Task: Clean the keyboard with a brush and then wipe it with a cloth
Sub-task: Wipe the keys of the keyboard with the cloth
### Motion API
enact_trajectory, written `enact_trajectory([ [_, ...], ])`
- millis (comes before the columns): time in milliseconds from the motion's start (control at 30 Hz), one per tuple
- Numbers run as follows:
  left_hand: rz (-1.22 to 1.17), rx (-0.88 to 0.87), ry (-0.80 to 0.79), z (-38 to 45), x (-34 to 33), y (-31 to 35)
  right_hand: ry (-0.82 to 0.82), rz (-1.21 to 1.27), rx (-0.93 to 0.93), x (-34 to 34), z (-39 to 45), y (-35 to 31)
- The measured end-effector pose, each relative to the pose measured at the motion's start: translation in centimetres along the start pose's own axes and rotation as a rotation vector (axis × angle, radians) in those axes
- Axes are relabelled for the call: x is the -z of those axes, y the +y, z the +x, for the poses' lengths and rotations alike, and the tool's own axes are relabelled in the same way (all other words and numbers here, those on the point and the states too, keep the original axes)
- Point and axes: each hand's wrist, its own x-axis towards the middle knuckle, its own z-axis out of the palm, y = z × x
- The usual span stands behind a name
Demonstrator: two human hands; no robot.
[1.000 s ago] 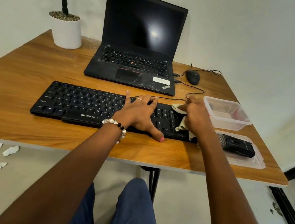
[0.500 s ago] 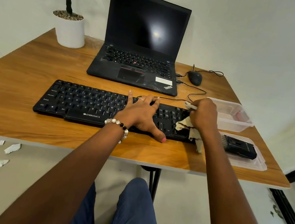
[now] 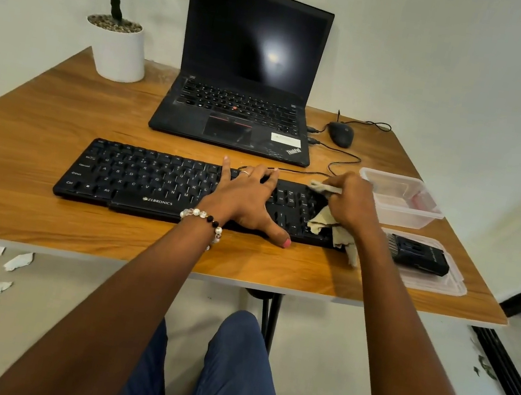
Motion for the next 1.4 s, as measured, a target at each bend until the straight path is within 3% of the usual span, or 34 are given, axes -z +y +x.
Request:
enact_trajectory([
  [100,0.000,-0.002,0.000,0.0,-0.1,0.0,0.089,-0.180,-0.126,-1.0,-0.3,0.0],
  [300,0.001,0.005,0.006,0.0,0.0,0.0,0.024,-0.326,-0.007,-1.5,-0.1,-1.3],
  [633,0.002,0.007,0.007,0.1,0.0,0.0,-0.018,-0.283,0.094,-1.4,-1.2,-1.3],
  [767,0.001,0.008,0.000,0.0,-0.1,0.1,-0.074,-0.060,0.041,0.7,-0.4,-0.5],
  [867,-0.005,0.009,0.006,-0.1,0.0,0.0,0.004,0.051,-0.011,0.8,-0.4,-0.5],
  [1000,0.007,0.009,0.013,-0.2,0.0,0.0,-0.037,-0.162,0.051,-1.2,-1.5,-1.7],
  [1133,0.005,-0.001,0.016,0.0,-0.1,0.0,-0.039,-0.134,0.138,-1.0,-2.0,-1.2],
  [1233,0.004,0.001,0.016,0.0,-0.2,-0.1,-0.155,-0.027,0.215,0.4,-3.0,-0.3],
  [1333,-0.004,-0.001,0.008,0.0,-0.1,-0.1,-0.414,0.200,0.174,3.4,-3.7,-0.5],
  [1400,-0.001,-0.006,0.012,-0.1,0.0,-0.1,-0.384,0.215,0.105,4.2,-3.3,-1.0],
])
